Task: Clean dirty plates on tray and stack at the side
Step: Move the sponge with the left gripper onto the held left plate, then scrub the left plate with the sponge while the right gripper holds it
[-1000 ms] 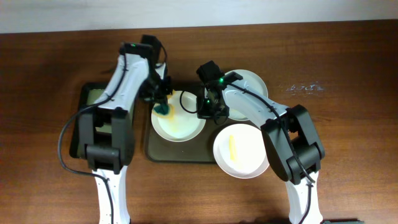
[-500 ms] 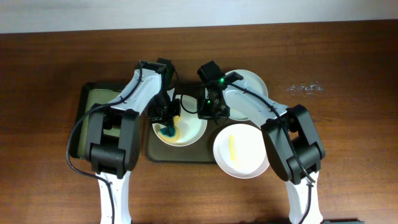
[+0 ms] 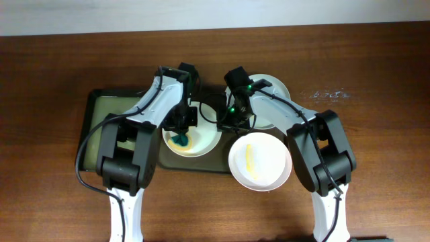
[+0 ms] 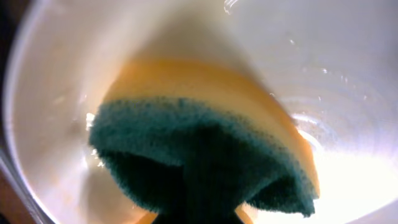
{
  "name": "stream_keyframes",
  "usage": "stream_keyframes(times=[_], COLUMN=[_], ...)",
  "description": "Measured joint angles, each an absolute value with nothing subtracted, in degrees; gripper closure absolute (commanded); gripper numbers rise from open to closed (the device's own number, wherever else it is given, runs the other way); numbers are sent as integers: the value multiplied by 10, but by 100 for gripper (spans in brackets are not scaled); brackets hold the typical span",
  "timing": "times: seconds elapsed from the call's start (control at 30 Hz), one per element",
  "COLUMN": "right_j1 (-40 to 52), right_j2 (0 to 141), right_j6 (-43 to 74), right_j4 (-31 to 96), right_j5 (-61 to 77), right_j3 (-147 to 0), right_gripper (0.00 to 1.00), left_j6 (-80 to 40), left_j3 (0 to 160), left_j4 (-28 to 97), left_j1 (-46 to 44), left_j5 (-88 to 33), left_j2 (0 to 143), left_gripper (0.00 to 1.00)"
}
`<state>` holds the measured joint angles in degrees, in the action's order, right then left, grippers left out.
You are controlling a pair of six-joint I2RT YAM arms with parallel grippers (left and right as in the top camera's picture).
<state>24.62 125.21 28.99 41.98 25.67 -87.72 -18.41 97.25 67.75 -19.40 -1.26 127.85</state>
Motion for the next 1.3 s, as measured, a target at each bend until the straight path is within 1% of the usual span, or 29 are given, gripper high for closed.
stream_keyframes(times=[0.13, 0.23, 0.3, 0.43, 0.53, 0.6, 0.67, 0.73, 0.77, 0.87, 0.97, 1.0, 1.1, 1.17, 1.3], right_j1=[246, 244, 243, 243, 244, 244, 244, 244, 244, 244, 244, 244, 243, 243, 243], right_j2=[1252, 1252, 1252, 1252, 1252, 1252, 1252, 1252, 1252, 1252, 1252, 1252, 1252, 1252, 1252], right_j6=[284, 286, 291, 298, 300, 300, 300, 296, 293, 292, 291, 291, 298, 300, 300], right_j4=[420, 422, 421, 415, 414, 414, 418, 422, 422, 421, 421, 422, 413, 413, 412], right_j5=[258, 258, 258, 258, 258, 258, 258, 259, 259, 259, 259, 260, 258, 256, 256], right_j3=[-877, -877, -877, -877, -877, -877, -877, -876, -876, -876, -876, -876, -876, -876, -876], right_gripper=[96, 96, 96, 96, 96, 96, 96, 95, 96, 96, 96, 96, 96, 96, 96], left_j6=[-173, -201, -253, -301, -301, -263, -197, -137, -85, -4, 31, 29, -44, -105, -185], left_j3=[973, 978, 990, 995, 995, 996, 1004, 1008, 1008, 1007, 1007, 1007, 1004, 1005, 1005], left_j4=[664, 628, 576, 512, 491, 494, 533, 601, 637, 713, 707, 675, 593, 527, 515], left_j1=[-203, -205, -210, -216, -222, -221, -217, -210, -207, -211, -214, -214, -215, -220, -225], left_j5=[-20, -22, 14, 95, 144, 145, 102, 39, -1, -101, -138, -142, -98, -24, 114], left_j2=[1279, 1279, 1281, 1287, 1289, 1289, 1289, 1289, 1289, 1292, 1294, 1296, 1296, 1294, 1294], left_gripper=[100, 100, 100, 100, 100, 100, 100, 100, 100, 100, 100, 100, 100, 100, 100])
